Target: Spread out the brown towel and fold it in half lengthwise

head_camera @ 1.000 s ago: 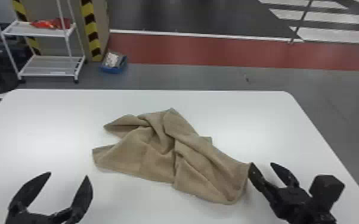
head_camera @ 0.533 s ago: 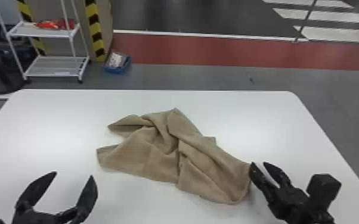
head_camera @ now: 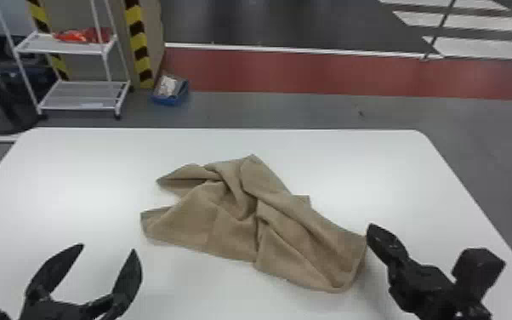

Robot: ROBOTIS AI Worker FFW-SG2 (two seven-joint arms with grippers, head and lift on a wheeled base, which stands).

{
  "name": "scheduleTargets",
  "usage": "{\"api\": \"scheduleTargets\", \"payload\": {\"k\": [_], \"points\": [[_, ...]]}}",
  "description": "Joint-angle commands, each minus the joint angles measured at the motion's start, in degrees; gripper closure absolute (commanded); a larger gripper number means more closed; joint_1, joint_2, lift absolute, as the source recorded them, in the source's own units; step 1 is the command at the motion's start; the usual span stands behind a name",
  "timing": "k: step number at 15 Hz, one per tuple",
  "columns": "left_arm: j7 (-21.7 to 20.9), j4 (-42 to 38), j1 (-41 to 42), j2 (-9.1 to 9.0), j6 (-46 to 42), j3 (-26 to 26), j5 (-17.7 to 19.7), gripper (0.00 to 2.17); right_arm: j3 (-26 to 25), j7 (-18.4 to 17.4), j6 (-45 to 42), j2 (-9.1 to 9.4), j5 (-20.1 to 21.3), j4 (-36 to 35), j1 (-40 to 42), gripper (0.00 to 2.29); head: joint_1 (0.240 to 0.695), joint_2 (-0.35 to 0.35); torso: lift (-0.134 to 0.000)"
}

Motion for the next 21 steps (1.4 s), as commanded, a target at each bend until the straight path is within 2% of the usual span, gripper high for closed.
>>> {"api": "scheduleTargets", "payload": {"k": [1, 3, 5, 6, 7, 8, 10, 11, 14, 17, 21], "points": [[0.0, -0.1, 0.1, -0.15, 0.0, 0.1, 0.0, 0.1, -1.6, 2.2, -1.5, 0.05, -4.3, -6.0, 2.3, 1.42, 0.695, -0.081, -0.124], [0.0, -0.1, 0.0, -0.15, 0.0, 0.1, 0.0, 0.1, -3.7, 5.7, -1.7, 0.05, -7.9, -11.2, 2.9, 1.42, 0.695, -0.078, -0.124], [0.0, -0.1, 0.0, -0.15, 0.0, 0.1, 0.1, 0.1, -6.8, 6.4, -0.1, 0.05, -9.3, -14.4, 2.4, 1.42, 0.695, -0.079, -0.124], [0.0, 0.0, 0.0, -0.15, 0.0, 0.1, 0.1, 0.1, -8.6, 6.6, 4.1, 0.05, -9.1, -15.7, 1.9, 1.41, 0.695, -0.09, -0.124], [-0.1, 0.1, 0.0, -0.15, 0.0, 0.1, 0.2, 0.1, -10.0, 8.0, 12.3, 0.05, -9.0, -16.7, 1.2, 1.39, 0.695, -0.102, -0.124], [-0.1, 0.2, -0.1, -0.15, 0.0, 0.1, 0.2, 0.1, -10.3, 10.1, 13.6, 0.05, -8.1, -15.9, 1.1, 1.12, 0.695, -0.112, -0.124], [-0.1, 0.5, -0.4, -0.15, 0.0, 0.1, 0.3, 0.1, -9.4, 11.8, 13.6, 0.05, -4.2, -13.1, 1.1, 0.51, 0.695, -0.118, -0.124], [-0.1, 0.7, -0.5, -0.15, 0.0, 0.1, 0.3, 0.1, -8.9, 11.9, 13.6, 0.05, -2.4, -11.6, 1.1, 0.36, 0.695, -0.118, -0.124], [-0.1, 1.2, -0.8, -0.15, 0.2, 0.1, 0.4, 0.1, -8.4, 11.8, 20.3, 0.05, 2.0, -8.2, -1.1, 0.36, 0.695, -0.117, -0.124], [-0.2, 1.7, -0.9, -0.15, 0.0, 0.1, 0.4, 0.1, -6.1, 11.5, 23.1, 0.05, 5.3, -6.4, -2.2, 0.36, 0.695, -0.113, -0.124], [-0.4, 1.7, -0.7, -0.15, 0.0, 0.5, 0.4, 0.1, -3.5, 10.5, 22.7, 0.05, 6.3, -5.5, -3.3, 0.44, 0.695, -0.092, -0.124]]}}
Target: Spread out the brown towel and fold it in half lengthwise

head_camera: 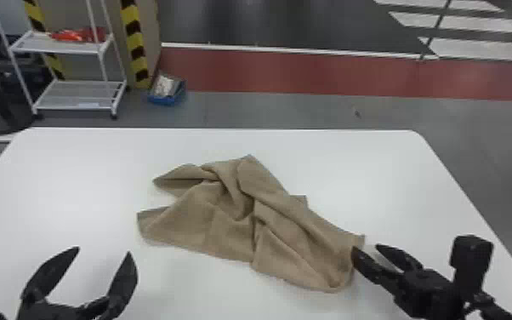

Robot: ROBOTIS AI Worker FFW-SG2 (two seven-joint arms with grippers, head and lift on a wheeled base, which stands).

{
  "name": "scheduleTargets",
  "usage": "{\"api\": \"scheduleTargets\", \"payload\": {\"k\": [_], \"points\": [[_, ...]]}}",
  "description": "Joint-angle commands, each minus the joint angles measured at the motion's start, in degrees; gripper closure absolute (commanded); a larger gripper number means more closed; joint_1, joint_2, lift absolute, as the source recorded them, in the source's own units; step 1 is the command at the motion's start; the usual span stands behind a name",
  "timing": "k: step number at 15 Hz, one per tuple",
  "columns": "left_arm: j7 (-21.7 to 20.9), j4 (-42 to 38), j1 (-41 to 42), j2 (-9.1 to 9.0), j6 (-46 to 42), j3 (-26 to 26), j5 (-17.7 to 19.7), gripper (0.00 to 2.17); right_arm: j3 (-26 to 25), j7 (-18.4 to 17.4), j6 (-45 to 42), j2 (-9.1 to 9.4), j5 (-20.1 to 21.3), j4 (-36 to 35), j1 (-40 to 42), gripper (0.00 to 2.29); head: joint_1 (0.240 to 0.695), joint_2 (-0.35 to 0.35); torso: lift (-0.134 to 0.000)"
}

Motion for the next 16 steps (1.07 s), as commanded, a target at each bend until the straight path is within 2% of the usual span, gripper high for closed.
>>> {"api": "scheduleTargets", "payload": {"k": [1, 3, 4, 6, 8, 9, 10, 12, 13, 16], "points": [[-0.3, 0.0, 0.1, -0.15, 0.0, 0.2, 0.0, 0.1, 1.7, -0.1, 0.9, 0.05, 0.9, 0.2, -0.7, 0.66, 0.695, -0.079, -0.124], [-0.3, 0.0, 0.2, -0.15, 0.0, 0.3, 0.0, 0.1, 2.7, -0.9, 0.2, 0.05, 1.0, 0.2, -0.7, 1.46, 0.695, -0.065, -0.124], [-0.3, 0.0, 0.2, -0.15, 0.0, 0.3, 0.0, 0.1, 2.9, -0.9, -0.3, 0.05, 1.0, 0.2, -0.7, 1.7, 0.695, -0.059, -0.124], [-0.3, 0.0, 0.3, -0.15, 0.0, 0.3, 0.1, 0.1, 2.9, -0.6, -0.3, 0.05, 1.1, 0.2, -0.7, 1.95, 0.695, -0.046, -0.124], [-0.3, 0.0, 0.3, -0.15, -0.2, 0.4, 0.1, 0.1, 2.6, -0.3, -0.9, 0.05, 1.0, 0.2, -0.7, 1.96, 0.695, -0.042, -0.124], [-0.3, 0.0, 0.3, -0.15, -0.2, 0.4, 0.1, 0.1, 2.2, 0.0, -3.2, 0.05, 0.0, 0.0, -0.5, 1.96, 0.695, -0.041, -0.124], [-0.3, 0.0, 0.3, -0.15, 0.0, 0.4, 0.2, 0.1, 0.9, 1.0, -5.6, 0.05, -2.7, -0.9, -0.5, 1.96, 0.695, -0.041, -0.124], [-0.3, 0.1, 0.1, -0.15, 0.0, 0.4, 0.2, 0.1, -4.2, 7.8, -11.1, 0.05, -12.5, -4.9, -0.7, 1.96, 0.695, -0.043, -0.124], [-0.3, 0.1, 0.1, -0.15, 0.0, 0.4, 0.2, 0.1, -6.9, 11.5, -10.7, 0.05, -14.8, -8.2, -1.2, 1.96, 0.695, -0.044, -0.124], [-0.3, 0.1, 0.3, -0.15, 0.0, 0.7, 0.3, 0.1, -12.0, 17.3, -8.1, 0.05, -15.1, -15.2, -1.4, 1.95, 0.695, -0.061, -0.124]]}}
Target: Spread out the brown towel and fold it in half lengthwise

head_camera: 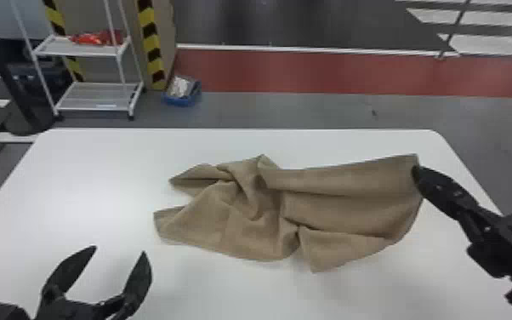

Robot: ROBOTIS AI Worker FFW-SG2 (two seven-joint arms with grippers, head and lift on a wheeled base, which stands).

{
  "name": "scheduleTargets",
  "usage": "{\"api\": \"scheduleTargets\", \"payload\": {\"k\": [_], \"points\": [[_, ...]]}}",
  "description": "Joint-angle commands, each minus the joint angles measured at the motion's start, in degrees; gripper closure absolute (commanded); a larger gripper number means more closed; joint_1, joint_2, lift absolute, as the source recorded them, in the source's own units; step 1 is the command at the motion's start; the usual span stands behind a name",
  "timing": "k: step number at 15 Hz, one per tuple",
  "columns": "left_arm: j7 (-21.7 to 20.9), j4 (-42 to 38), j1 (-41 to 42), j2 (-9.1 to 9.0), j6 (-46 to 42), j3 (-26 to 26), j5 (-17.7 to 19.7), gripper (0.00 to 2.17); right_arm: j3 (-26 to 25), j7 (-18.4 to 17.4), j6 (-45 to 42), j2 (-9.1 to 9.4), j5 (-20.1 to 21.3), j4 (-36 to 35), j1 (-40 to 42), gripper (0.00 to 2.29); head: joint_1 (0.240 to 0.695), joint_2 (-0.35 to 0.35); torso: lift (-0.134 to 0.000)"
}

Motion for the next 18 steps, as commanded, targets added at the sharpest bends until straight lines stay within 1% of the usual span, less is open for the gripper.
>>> {"api": "scheduleTargets", "payload": {"k": [1, 3, 4, 5, 6, 7, 8, 9, 10, 11, 12, 13, 14, 15, 16, 17, 18], "points": [[0.0, 0.0, 0.0, -0.15, 0.0, 0.2, 0.1, 0.1, -4.3, 2.3, 1.0, 0.05, -1.0, -4.0, -0.1, 1.95, 0.695, -0.069, -0.124], [0.0, 0.3, -0.1, -0.15, 0.0, 0.2, 0.2, 0.1, -10.3, 3.4, 1.0, 0.05, -7.2, -4.0, -1.2, 1.95, 0.695, -0.088, -0.124], [0.0, 0.6, -0.4, -0.15, 0.0, 0.1, 0.2, 0.1, -13.4, 5.3, 1.0, 0.05, -9.5, -3.6, -1.8, 1.95, 0.695, -0.104, -0.124], [0.0, 0.5, -0.4, -0.15, 0.0, 0.1, 0.2, 0.1, -15.2, 6.9, 1.2, 0.05, -10.0, -3.1, -2.4, 1.95, 0.695, -0.12, -0.124], [0.0, 0.5, -0.4, -0.15, 0.0, 0.1, 0.2, 0.1, -16.5, 7.3, 1.0, 0.05, -9.6, -2.7, -2.7, 1.95, 0.695, -0.159, -0.124], [0.0, 0.6, -0.4, -0.15, 0.0, 0.1, 0.2, 0.1, -17.2, 7.8, 1.0, -0.79, -8.3, -1.7, -3.0, 1.95, 0.695, -0.174, -0.124], [0.0, 0.6, -0.5, -0.15, 0.0, 0.1, 0.2, 0.1, -16.4, 9.0, 1.5, -2.02, -6.9, -1.2, -2.8, 1.95, 0.695, -0.19, -0.124], [0.0, 0.7, -0.6, -0.15, 0.0, 0.1, 0.2, 0.1, -14.6, 11.4, 1.5, -2.11, -4.7, -1.2, -2.8, 1.95, 0.695, -0.201, -0.124], [0.0, 0.8, -0.6, -0.15, 0.0, 0.0, 0.2, 0.1, -12.4, 14.8, 1.2, -2.11, -2.2, -1.2, -2.8, 1.95, 0.695, -0.206, -0.124], [0.0, 0.8, -0.7, -0.15, 0.0, 0.0, 0.2, 0.1, -9.4, 19.4, 0.5, -2.37, 0.8, -1.2, -2.6, 1.94, 0.695, -0.199, -0.124], [0.0, 0.8, -0.6, -0.15, 0.0, 0.0, 0.2, 0.1, -6.7, 22.6, -1.8, -2.64, 3.0, -1.2, -2.1, 1.94, 0.695, -0.179, -0.124], [0.0, 0.7, -0.5, -0.15, 0.0, 0.1, 0.2, 0.1, -4.6, 26.7, -7.8, -2.81, 4.4, -1.2, -1.4, 1.94, 0.695, -0.123, -0.124], [0.0, 0.6, -0.4, -0.15, 0.0, 0.2, 0.2, 0.1, -3.8, 28.9, -11.9, -3.08, 4.9, -1.3, -1.0, 1.94, 0.695, -0.089, -0.124], [0.0, 0.5, -0.3, -0.15, -0.2, 0.2, 0.2, 0.1, -3.9, 28.9, -12.6, -3.6, 5.2, -1.5, -1.1, 1.94, 0.695, -0.056, -0.124], [0.0, 0.5, -0.3, -0.15, -0.2, 0.2, 0.2, 0.1, -4.4, 28.9, -12.7, -4.48, 7.2, -1.8, -1.1, 1.94, 0.695, -0.034, -0.124], [-0.1, 0.5, -0.3, -0.15, -0.2, 0.2, 0.2, 0.1, -5.0, 28.9, -14.1, -4.75, 10.7, -1.7, -1.1, 1.94, 0.695, -0.024, -0.124], [-0.2, 0.5, -0.3, -0.15, -0.2, 0.2, 0.2, 0.1, -5.8, 28.9, -15.4, -4.83, 12.5, -1.0, -1.2, 1.94, 0.695, -0.025, -0.124]]}}
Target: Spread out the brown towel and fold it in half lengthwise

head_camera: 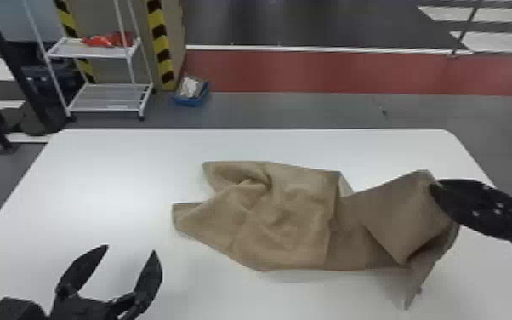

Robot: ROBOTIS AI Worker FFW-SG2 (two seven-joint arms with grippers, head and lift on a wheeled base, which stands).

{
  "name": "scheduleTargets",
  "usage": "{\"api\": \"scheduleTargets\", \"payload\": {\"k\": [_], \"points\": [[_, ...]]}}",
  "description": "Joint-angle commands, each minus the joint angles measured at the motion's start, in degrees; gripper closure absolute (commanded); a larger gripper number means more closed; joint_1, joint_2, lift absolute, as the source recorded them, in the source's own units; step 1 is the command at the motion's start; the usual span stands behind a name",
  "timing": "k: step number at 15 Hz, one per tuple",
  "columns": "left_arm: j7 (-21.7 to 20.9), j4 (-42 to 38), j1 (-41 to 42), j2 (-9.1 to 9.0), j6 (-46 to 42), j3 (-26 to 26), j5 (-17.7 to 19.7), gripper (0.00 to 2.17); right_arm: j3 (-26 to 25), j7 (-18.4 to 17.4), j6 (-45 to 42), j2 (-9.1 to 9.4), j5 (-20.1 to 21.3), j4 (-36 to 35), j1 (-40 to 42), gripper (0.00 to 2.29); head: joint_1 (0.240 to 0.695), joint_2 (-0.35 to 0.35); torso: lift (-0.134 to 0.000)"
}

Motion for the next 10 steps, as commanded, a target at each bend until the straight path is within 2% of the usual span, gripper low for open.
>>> {"api": "scheduleTargets", "payload": {"k": [1, 3, 5, 6, 7, 10], "points": [[-0.2, 0.0, 0.0, -0.15, 0.0, 0.0, 0.0, 0.1, -3.5, 0.4, -1.9, -0.3, 3.3, 2.6, -1.1, 1.94, 0.695, -0.034, -0.124], [-0.3, 0.0, -0.3, -0.15, 0.0, -0.3, 0.0, 0.1, -8.8, 0.4, 1.9, -0.39, 2.8, 6.7, -4.8, 1.94, 0.695, -0.065, -0.124], [-0.3, 0.1, -0.3, -0.15, 0.0, -0.5, -0.1, 0.1, -11.6, -0.1, 4.4, -1.62, -0.1, 11.0, -6.3, 1.94, 0.695, -0.12, -0.124], [-0.3, 0.1, -0.4, -0.15, 0.0, -0.5, -0.3, 0.1, -13.4, -3.5, 6.7, -2.41, -3.4, 13.1, -7.0, 1.94, 0.695, -0.176, -0.124], [-0.3, 0.1, -0.3, -0.15, 0.2, -0.5, -0.3, 0.1, -15.0, -7.1, 9.0, -2.85, -5.7, 15.2, -8.2, 1.94, 0.695, -0.199, -0.124], [-0.2, 0.3, -0.3, -0.15, 0.0, -0.5, -0.3, 0.1, -15.6, -15.6, 12.7, -3.99, -5.3, 19.5, -11.1, 1.94, 0.695, -0.279, -0.124]]}}
